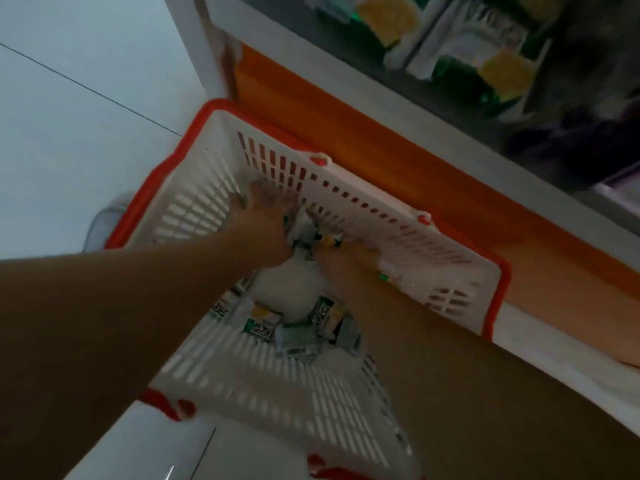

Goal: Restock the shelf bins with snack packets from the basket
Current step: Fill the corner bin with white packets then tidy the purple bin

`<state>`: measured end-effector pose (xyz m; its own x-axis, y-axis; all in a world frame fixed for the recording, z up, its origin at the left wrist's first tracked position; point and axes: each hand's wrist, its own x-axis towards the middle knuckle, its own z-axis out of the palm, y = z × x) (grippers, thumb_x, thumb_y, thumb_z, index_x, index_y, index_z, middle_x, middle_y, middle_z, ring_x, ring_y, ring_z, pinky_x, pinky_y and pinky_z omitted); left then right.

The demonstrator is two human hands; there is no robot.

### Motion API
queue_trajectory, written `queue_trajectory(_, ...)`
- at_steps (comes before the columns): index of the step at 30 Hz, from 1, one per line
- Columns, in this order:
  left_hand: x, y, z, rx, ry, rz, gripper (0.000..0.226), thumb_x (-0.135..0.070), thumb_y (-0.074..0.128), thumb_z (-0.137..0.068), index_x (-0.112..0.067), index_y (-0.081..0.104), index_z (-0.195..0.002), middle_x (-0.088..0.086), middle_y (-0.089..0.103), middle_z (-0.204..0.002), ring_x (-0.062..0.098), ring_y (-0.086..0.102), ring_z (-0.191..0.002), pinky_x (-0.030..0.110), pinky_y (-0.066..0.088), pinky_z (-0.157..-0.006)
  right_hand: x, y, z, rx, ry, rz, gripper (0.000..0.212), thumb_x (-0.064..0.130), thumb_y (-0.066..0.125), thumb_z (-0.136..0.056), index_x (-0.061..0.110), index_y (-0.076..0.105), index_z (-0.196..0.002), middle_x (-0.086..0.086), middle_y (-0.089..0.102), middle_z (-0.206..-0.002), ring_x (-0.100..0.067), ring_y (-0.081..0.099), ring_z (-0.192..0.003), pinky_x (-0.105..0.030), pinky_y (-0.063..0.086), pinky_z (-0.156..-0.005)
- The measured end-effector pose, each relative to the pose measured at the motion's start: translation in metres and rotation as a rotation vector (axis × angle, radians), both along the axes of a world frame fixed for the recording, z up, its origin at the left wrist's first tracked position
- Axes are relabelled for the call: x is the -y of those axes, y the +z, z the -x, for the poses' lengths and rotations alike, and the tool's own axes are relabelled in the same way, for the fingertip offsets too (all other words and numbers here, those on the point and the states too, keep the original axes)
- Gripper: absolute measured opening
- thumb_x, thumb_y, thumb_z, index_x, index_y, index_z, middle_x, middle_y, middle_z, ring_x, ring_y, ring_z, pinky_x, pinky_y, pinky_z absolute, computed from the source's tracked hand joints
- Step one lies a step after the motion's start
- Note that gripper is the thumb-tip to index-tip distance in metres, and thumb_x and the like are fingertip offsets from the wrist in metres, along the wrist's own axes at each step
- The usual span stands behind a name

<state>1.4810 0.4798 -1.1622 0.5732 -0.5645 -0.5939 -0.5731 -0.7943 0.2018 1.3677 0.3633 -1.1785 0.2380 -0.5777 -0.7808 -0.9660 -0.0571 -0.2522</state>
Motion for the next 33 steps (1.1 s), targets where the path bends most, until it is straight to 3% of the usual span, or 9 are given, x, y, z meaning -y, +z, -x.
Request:
queue_trajectory(4, -0.002, -0.024, 0.001, 0.004, 0.006, -0.115, 0.089, -0.05, 0.074, -0.086, -0.033, 0.024, -0.158, 0.024, 0.01, -0.162, 0.046, 0.009, -0.15, 0.057, 0.019, -0.122, -0.003, -0.02, -0.004, -0.02, 0.09, 0.099, 0.085, 0.064, 0.055, -0.079, 0.023, 0.042, -0.152, -0.011, 0.043, -0.158, -0.037, 0.053, -0.13, -0.044, 0.047, -0.109)
queue_trajectory(9, -0.018, -0.033, -0.007, 0.102, -0.079, -0.035, 0.074, -0.028, 0.081, -0.078, -0.028, 0.048, -0.144, 0.023, 0.032, -0.143, 0.05, 0.039, -0.125, 0.058, 0.052, -0.096, -0.005, -0.011, 0.009, -0.029, 0.206, 0.134, 0.086, 0.049, 0.066, -0.094, 0.009, 0.025, -0.158, -0.014, 0.027, -0.157, -0.038, 0.044, -0.134, -0.041, 0.044, -0.11)
queue_trajectory(11, -0.021, -0.023, -0.009, 0.074, -0.106, -0.054, 0.076, -0.033, 0.087, -0.072, -0.026, 0.052, -0.139, 0.02, 0.035, -0.14, 0.047, 0.042, -0.124, 0.056, 0.055, -0.093, -0.005, -0.007, 0.014, -0.007, 0.191, 0.094, 0.081, 0.048, 0.068, -0.092, 0.009, 0.034, -0.153, -0.013, 0.034, -0.15, -0.037, 0.047, -0.13, -0.043, 0.048, -0.109)
queue_trajectory(17, -0.023, 0.002, -0.014, -0.02, -0.001, 0.038, 0.064, -0.016, 0.087, -0.071, -0.027, 0.062, -0.129, 0.017, 0.042, -0.138, 0.041, 0.057, -0.116, 0.048, 0.056, -0.1, -0.002, 0.023, 0.026, 0.081, 0.149, 0.006, 0.043, 0.049, 0.074, -0.082, 0.02, 0.054, -0.107, -0.004, 0.06, -0.103, -0.023, 0.064, -0.087, -0.04, 0.062, -0.068)
queue_trajectory(20, -0.02, 0.03, -0.015, -0.082, 0.098, 0.132, 0.049, -0.011, 0.082, -0.078, -0.027, 0.063, -0.12, 0.012, 0.045, -0.132, 0.034, 0.06, -0.11, 0.04, 0.056, -0.096, 0.004, 0.051, 0.027, 0.066, 0.167, -0.034, 0.034, 0.042, 0.077, -0.083, 0.022, 0.052, -0.093, 0.0, 0.058, -0.088, -0.015, 0.058, -0.07, -0.027, 0.046, -0.047)
queue_trajectory(22, -0.02, 0.058, -0.014, -0.123, 0.131, 0.226, 0.043, -0.011, 0.08, -0.081, -0.027, 0.064, -0.117, 0.008, 0.049, -0.131, 0.031, 0.057, -0.119, 0.04, 0.053, -0.104, 0.007, 0.081, 0.025, 0.075, 0.165, -0.063, 0.033, 0.04, 0.079, -0.083, 0.022, 0.052, -0.091, 0.001, 0.054, -0.081, -0.013, 0.052, -0.062, -0.021, 0.036, -0.039)
queue_trajectory(27, -0.034, 0.144, -0.013, -0.226, 0.163, 0.413, 0.038, -0.016, 0.087, -0.077, -0.035, 0.067, -0.104, -0.004, 0.063, -0.131, 0.021, 0.058, -0.127, 0.034, 0.054, -0.105, 0.01, 0.175, 0.008, 0.17, 0.172, -0.16, 0.028, 0.035, 0.082, -0.084, 0.02, 0.059, -0.088, -0.007, 0.06, -0.086, -0.019, 0.056, -0.07, -0.029, 0.043, -0.056)
queue_trajectory(30, -0.048, 0.2, -0.012, -0.267, 0.222, 0.49, 0.042, -0.021, 0.089, -0.074, -0.048, 0.066, -0.096, -0.014, 0.068, -0.118, 0.013, 0.066, -0.109, 0.036, 0.059, -0.093, 0.007, 0.242, 0.006, 0.267, 0.169, -0.205, 0.028, 0.029, 0.085, -0.084, 0.018, 0.06, -0.079, -0.012, 0.059, -0.082, -0.021, 0.057, -0.068, -0.032, 0.042, -0.059)
queue_trajectory(33, -0.056, 0.27, -0.004, -0.371, 0.361, 0.579, 0.039, -0.013, 0.086, -0.078, -0.044, 0.068, -0.094, -0.009, 0.068, -0.111, 0.016, 0.071, -0.086, 0.042, 0.064, -0.075, 0.003, 0.315, 0.013, 0.315, 0.179, -0.181, 0.035, 0.035, 0.083, -0.086, 0.009, 0.063, -0.095, -0.018, 0.06, -0.087, -0.021, 0.056, -0.071, -0.033, 0.044, -0.06)
